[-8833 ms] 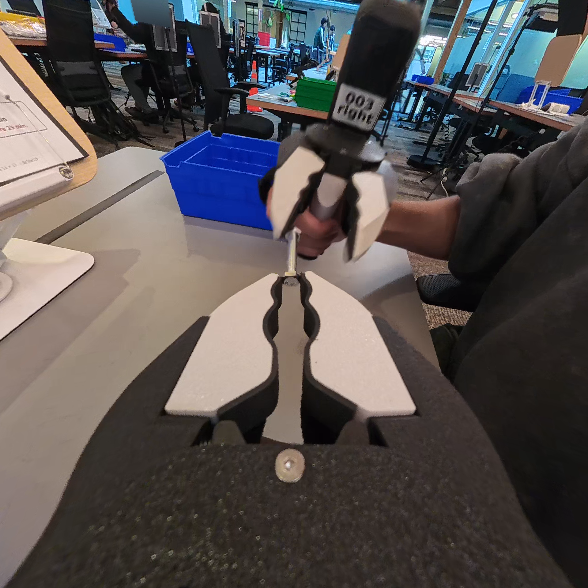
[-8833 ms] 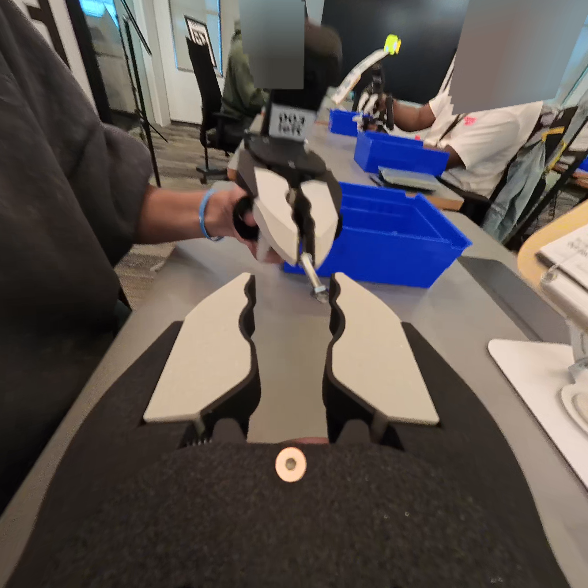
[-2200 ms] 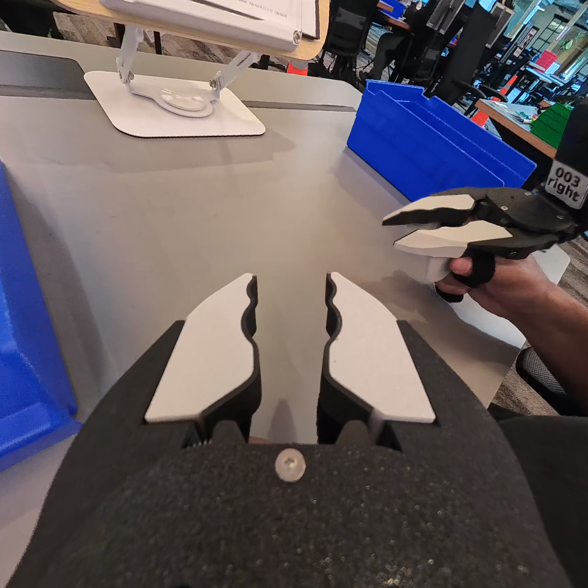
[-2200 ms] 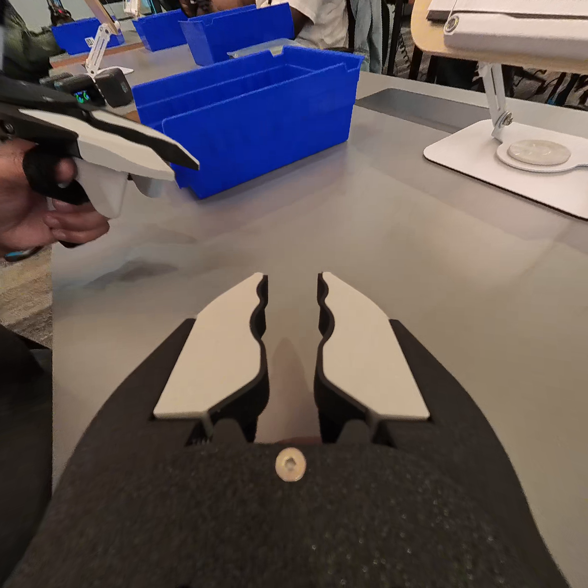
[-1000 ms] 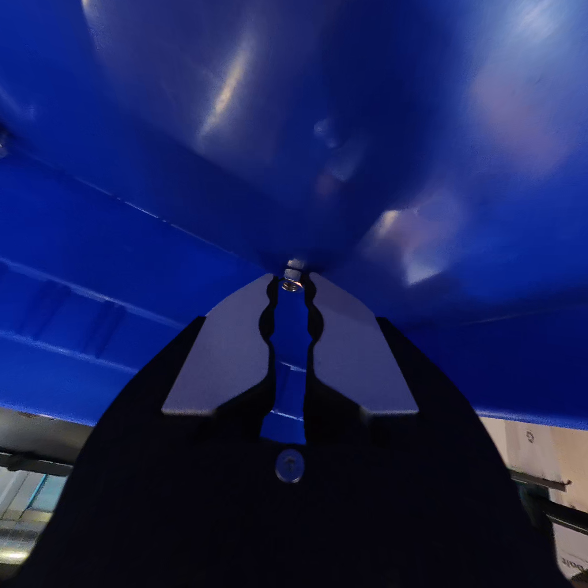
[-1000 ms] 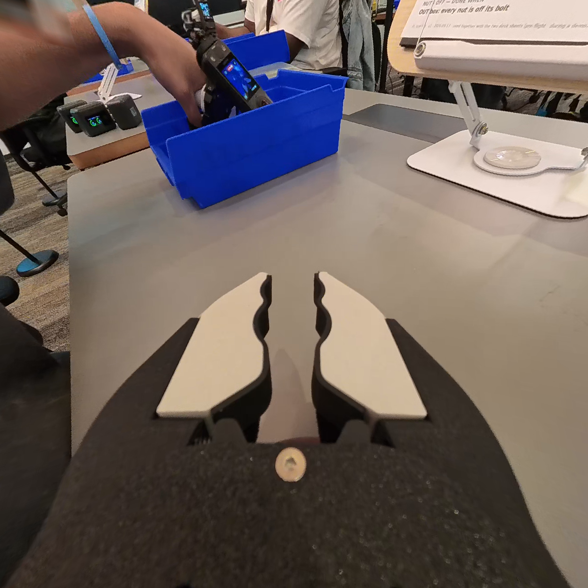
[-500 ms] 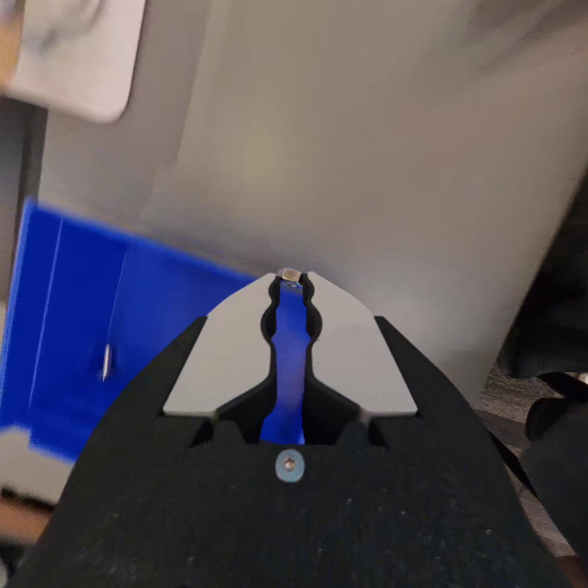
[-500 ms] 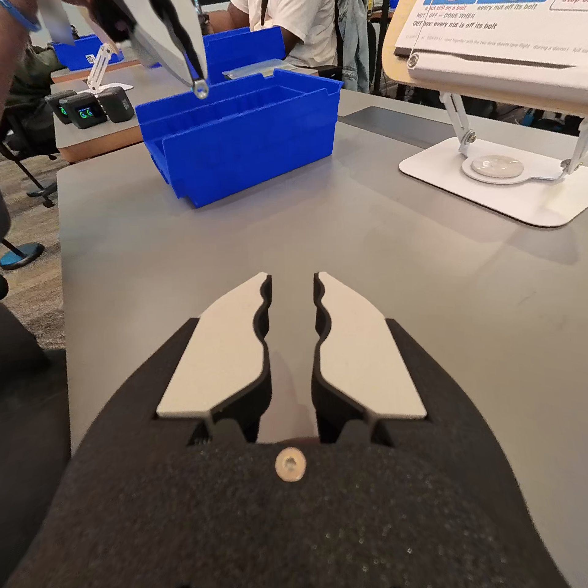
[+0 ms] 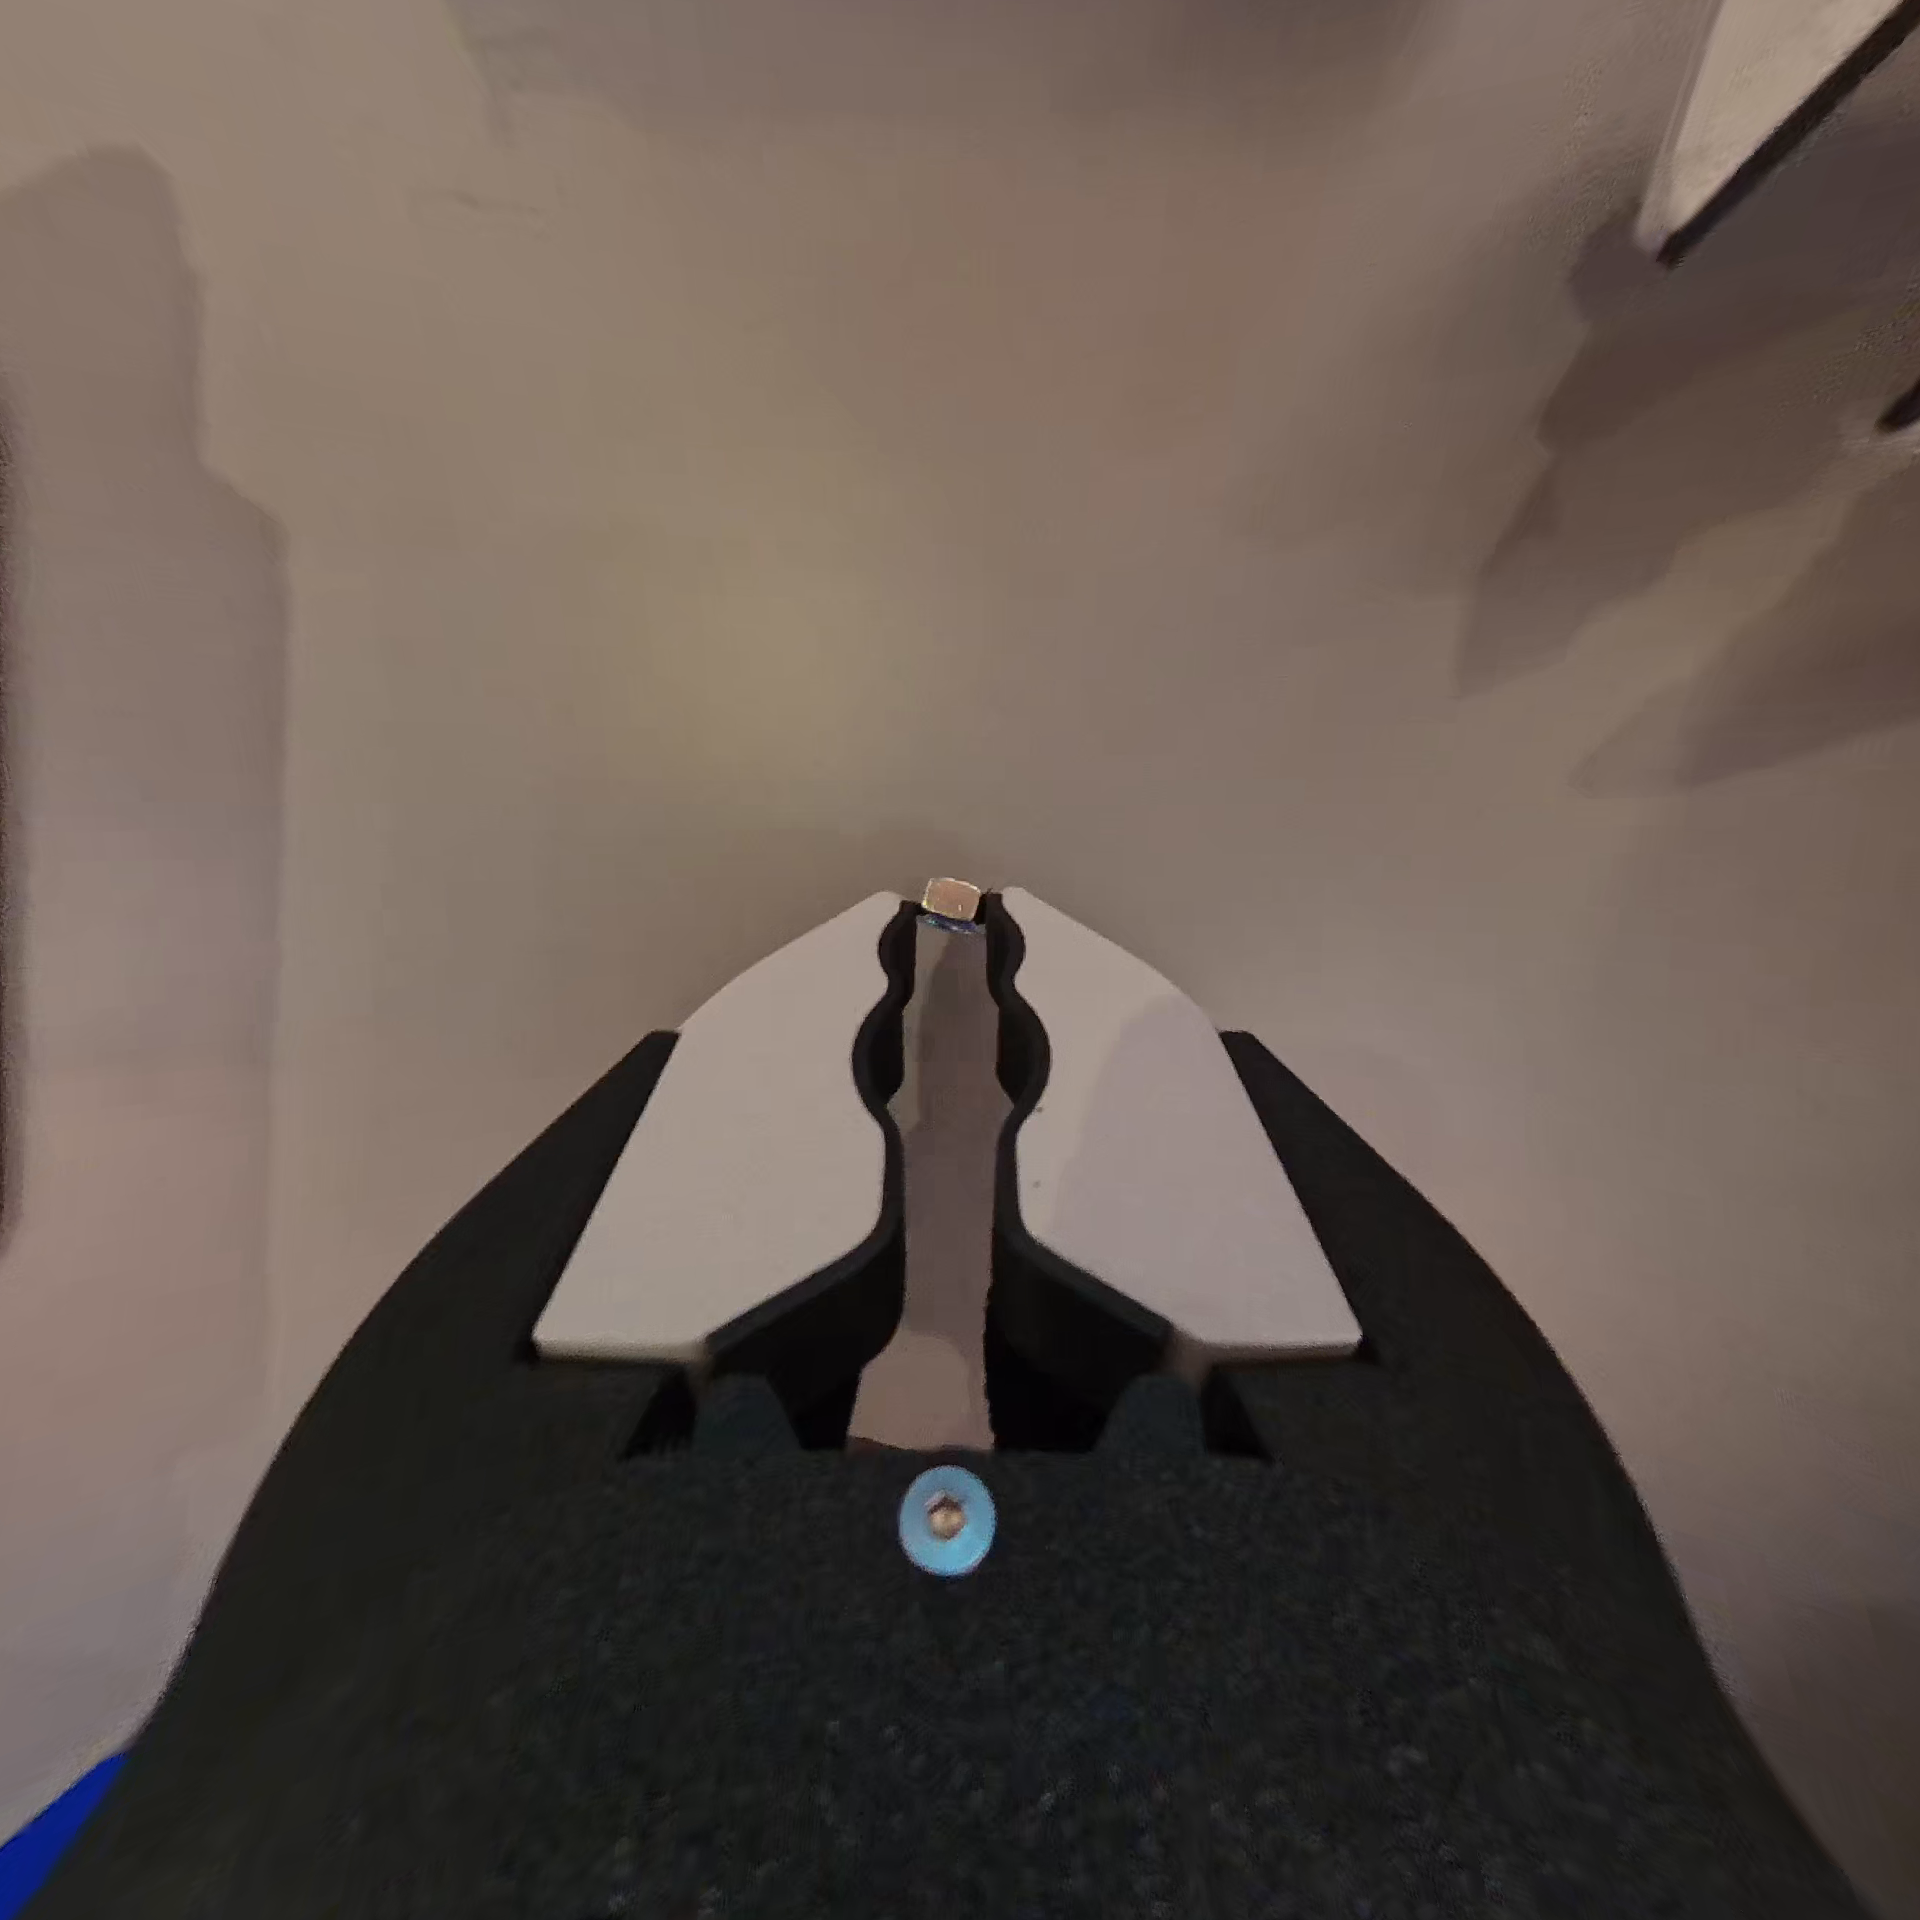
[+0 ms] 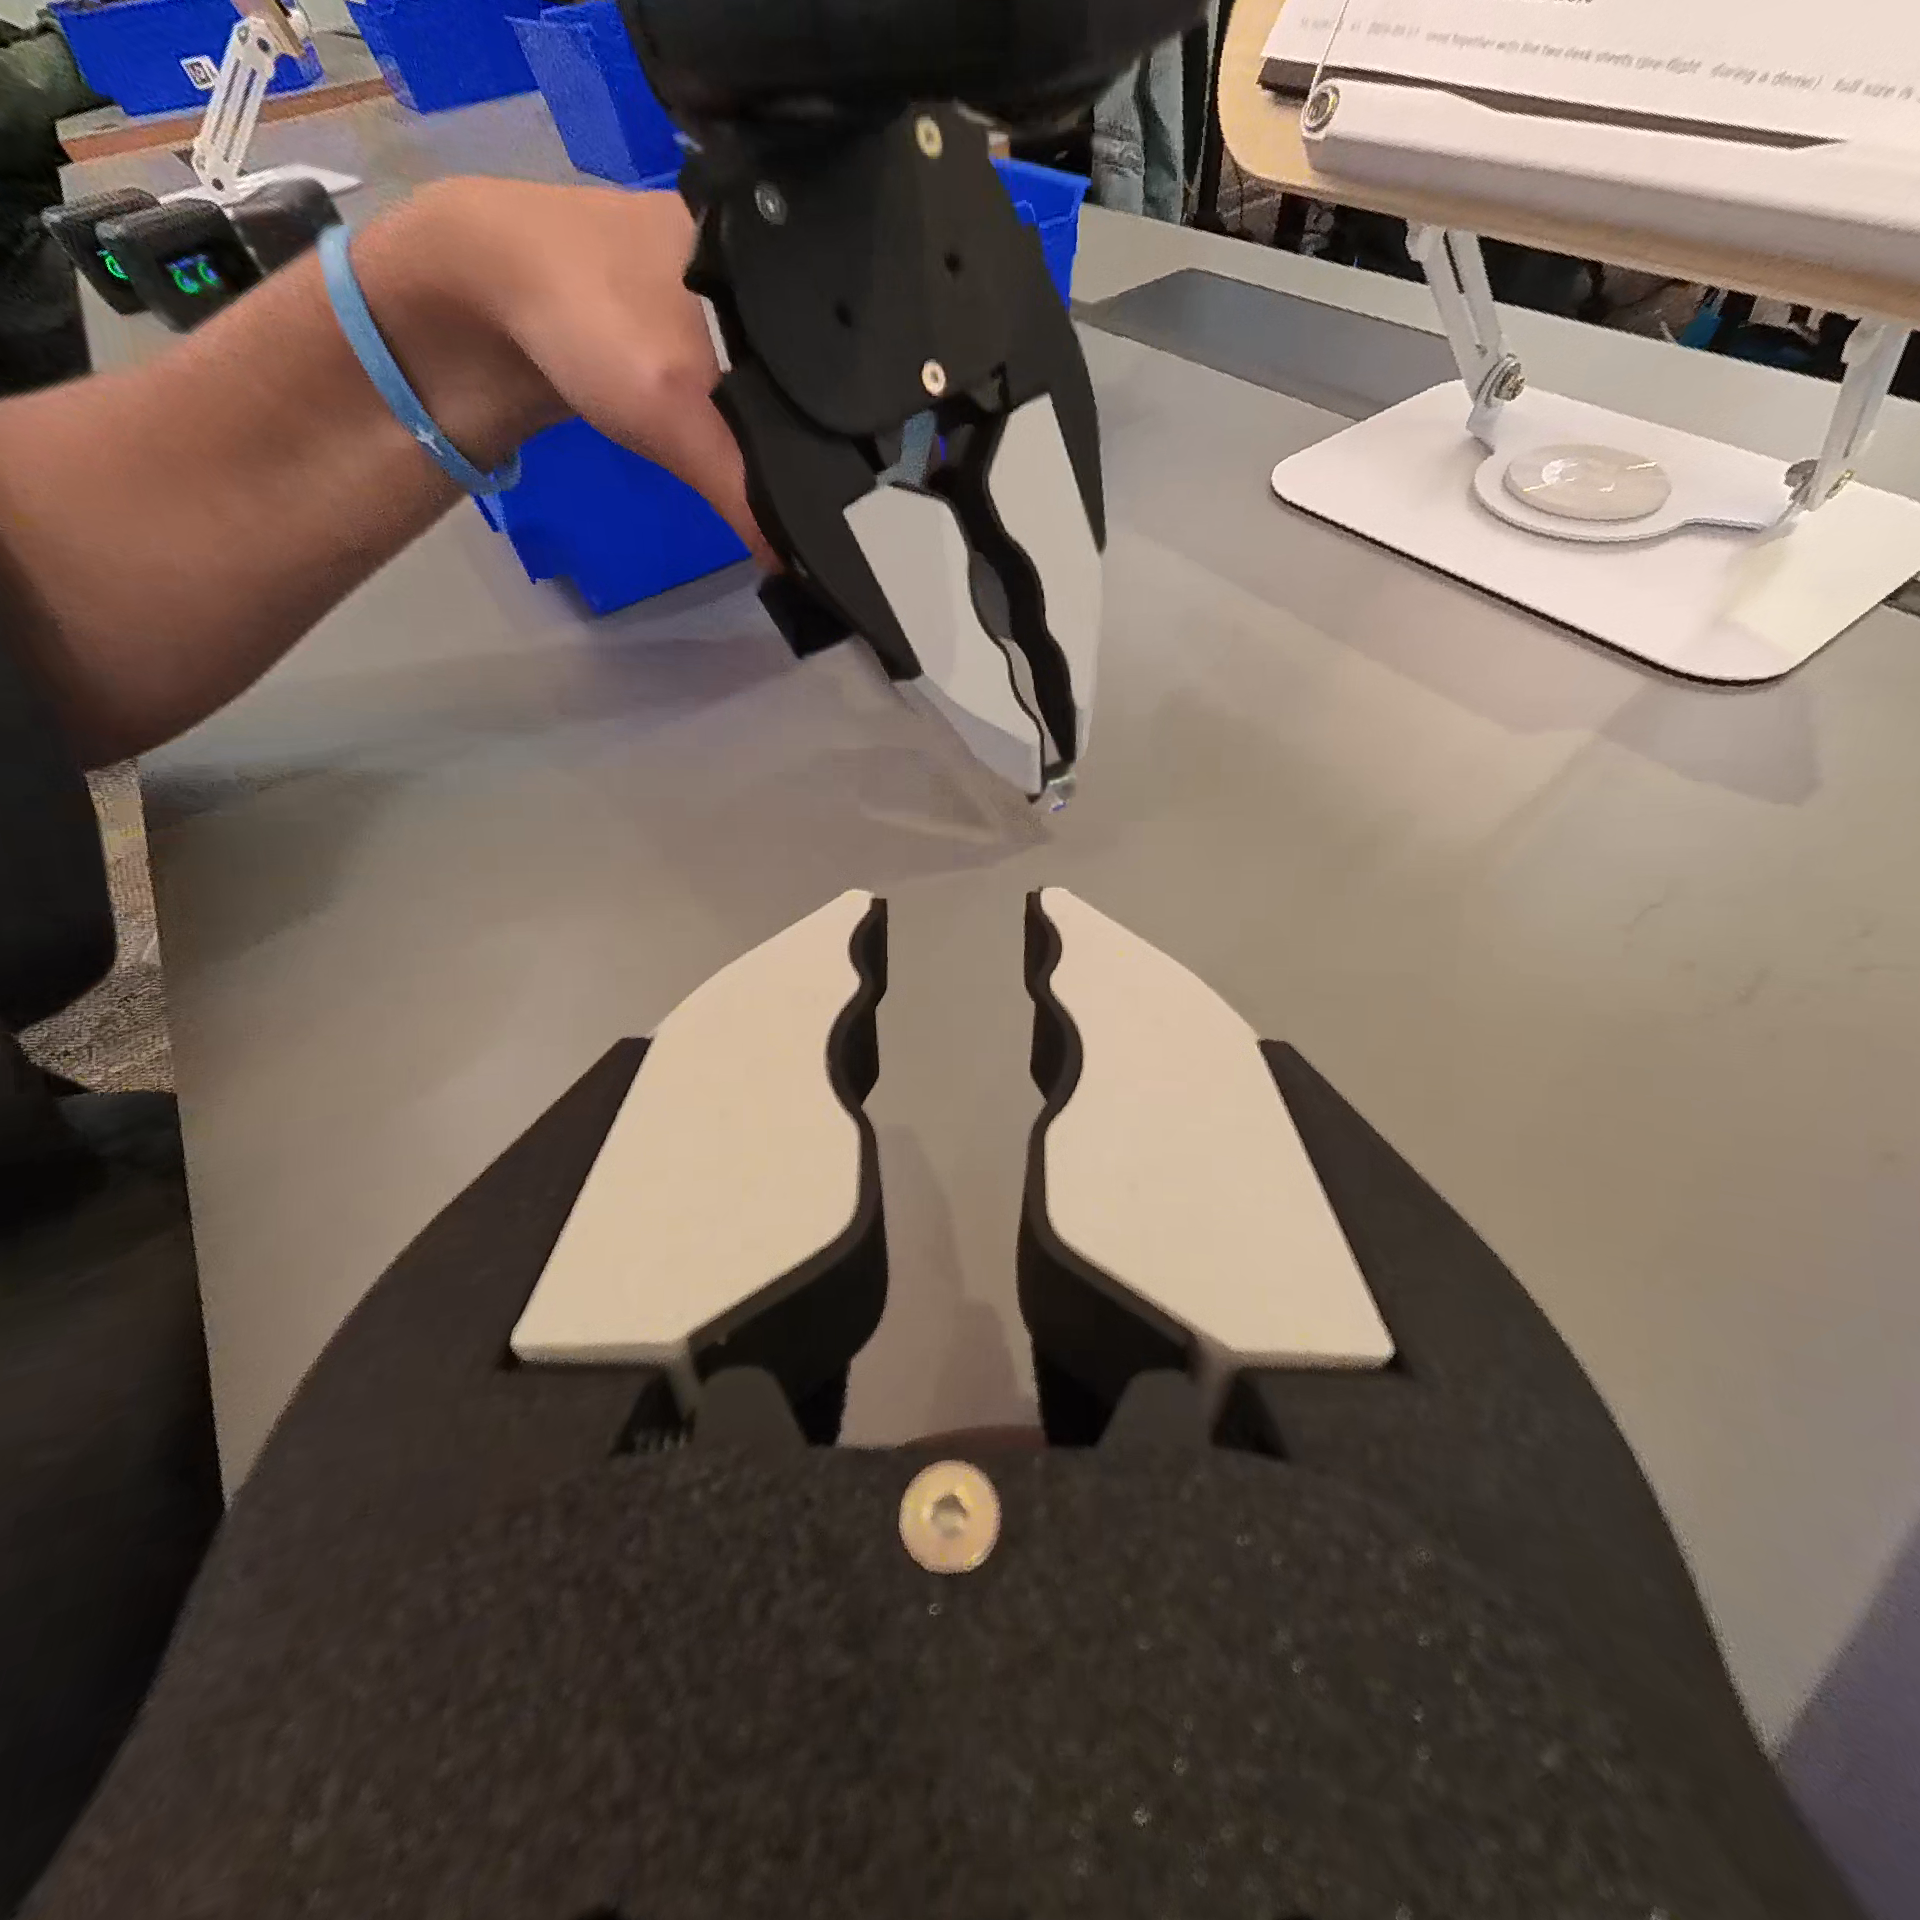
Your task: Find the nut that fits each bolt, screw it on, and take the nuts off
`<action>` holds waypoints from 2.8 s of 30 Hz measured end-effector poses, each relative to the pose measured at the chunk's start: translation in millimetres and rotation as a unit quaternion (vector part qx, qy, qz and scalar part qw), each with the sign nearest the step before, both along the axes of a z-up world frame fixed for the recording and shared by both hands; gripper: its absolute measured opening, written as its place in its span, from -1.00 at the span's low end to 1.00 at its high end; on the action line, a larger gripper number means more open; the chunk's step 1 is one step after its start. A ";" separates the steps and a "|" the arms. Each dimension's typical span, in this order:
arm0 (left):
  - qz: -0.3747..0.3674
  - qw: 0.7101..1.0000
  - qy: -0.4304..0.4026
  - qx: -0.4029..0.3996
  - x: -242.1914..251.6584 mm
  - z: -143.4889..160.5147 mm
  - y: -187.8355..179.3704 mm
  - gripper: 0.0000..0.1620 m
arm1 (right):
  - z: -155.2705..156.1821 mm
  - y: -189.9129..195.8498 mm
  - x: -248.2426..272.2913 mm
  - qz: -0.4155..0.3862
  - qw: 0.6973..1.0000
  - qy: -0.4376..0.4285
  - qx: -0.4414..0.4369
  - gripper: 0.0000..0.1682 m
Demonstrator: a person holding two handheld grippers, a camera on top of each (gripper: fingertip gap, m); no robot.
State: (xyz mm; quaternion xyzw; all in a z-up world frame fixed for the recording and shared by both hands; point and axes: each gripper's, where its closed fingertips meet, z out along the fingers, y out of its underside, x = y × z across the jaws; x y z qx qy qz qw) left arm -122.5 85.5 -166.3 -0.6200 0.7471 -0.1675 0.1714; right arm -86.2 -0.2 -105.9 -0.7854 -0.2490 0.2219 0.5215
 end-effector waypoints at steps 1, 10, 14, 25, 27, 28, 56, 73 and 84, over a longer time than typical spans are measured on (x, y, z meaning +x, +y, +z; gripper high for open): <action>-0.002 1.000 -0.004 -0.009 1.0 -3.7 -1.2 -0.85 | -0.6 -0.3 0.8 -0.001 1.000 -0.001 -0.001 -0.70; -0.004 1.000 -0.018 -0.024 0.5 -12.8 -6.1 -0.82 | -3.1 -1.8 6.3 -0.003 1.000 0.000 -0.005 -0.70; 0.020 0.998 -0.048 -0.020 -9.9 7.9 -12.0 -0.61 | -6.1 -2.3 8.4 -0.002 1.000 -0.001 -0.010 -0.69; 0.251 0.910 -0.313 -0.105 -131.8 107.7 -51.4 -0.56 | -25.7 -3.9 -2.1 0.027 0.999 -0.041 -0.013 -0.68; 0.297 0.905 -0.298 -0.062 -170.6 118.7 -31.5 -0.58 | -24.4 -3.1 -2.1 0.026 0.999 -0.039 -0.011 -0.68; 0.315 0.910 -0.268 -0.030 -191.0 120.6 -16.6 -0.59 | -24.0 -3.0 -2.4 0.027 0.999 -0.038 -0.012 -0.68; 0.653 0.743 0.001 0.147 -323.0 -3.4 282.6 -0.31 | -24.8 -8.3 -14.6 0.044 0.999 -0.021 -0.018 -0.70; 0.678 0.723 -0.097 0.085 -310.9 1.9 269.8 -0.52 | -27.2 -9.4 -14.6 0.048 0.998 -0.011 -0.025 -0.71; 0.494 0.828 -0.262 0.050 -183.2 121.9 64.8 -0.52 | -23.0 -6.3 -5.9 0.035 0.999 -0.011 -0.021 -0.72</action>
